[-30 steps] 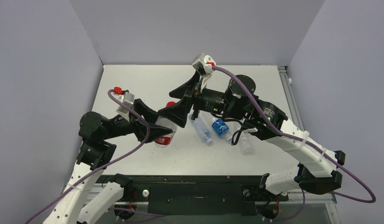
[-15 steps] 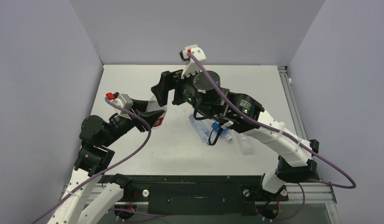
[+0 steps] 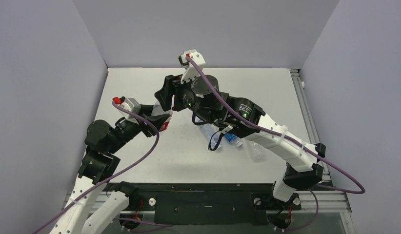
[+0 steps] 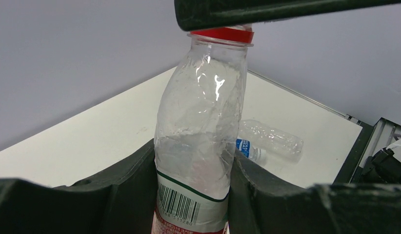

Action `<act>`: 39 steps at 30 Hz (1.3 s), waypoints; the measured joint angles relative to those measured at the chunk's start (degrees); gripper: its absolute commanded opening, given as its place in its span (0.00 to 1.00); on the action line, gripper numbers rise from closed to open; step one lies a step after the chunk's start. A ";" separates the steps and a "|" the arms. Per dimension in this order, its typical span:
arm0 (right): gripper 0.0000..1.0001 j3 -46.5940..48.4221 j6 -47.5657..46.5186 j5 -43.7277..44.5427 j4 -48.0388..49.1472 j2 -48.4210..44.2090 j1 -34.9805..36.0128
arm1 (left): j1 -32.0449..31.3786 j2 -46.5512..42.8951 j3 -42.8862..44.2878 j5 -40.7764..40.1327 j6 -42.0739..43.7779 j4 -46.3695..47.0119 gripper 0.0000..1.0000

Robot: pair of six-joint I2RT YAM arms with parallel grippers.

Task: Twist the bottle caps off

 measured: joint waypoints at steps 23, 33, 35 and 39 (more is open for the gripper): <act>0.00 -7.56 -5.05 -18.58 3.56 -6.86 -4.85 | 0.02 0.70 0.17 8.87 -8.39 0.90 0.29; 0.00 -12.52 -7.82 -45.40 13.09 -14.23 -6.16 | -0.04 0.61 4.09 28.28 -21.14 9.49 0.28; 0.00 -13.09 -7.78 -47.41 13.90 -14.53 -6.16 | -0.04 0.70 4.22 30.25 -22.45 10.03 0.25; 0.00 -13.22 -7.91 -47.10 13.90 -14.56 -6.19 | -0.04 1.22 4.33 31.43 -22.95 10.05 0.21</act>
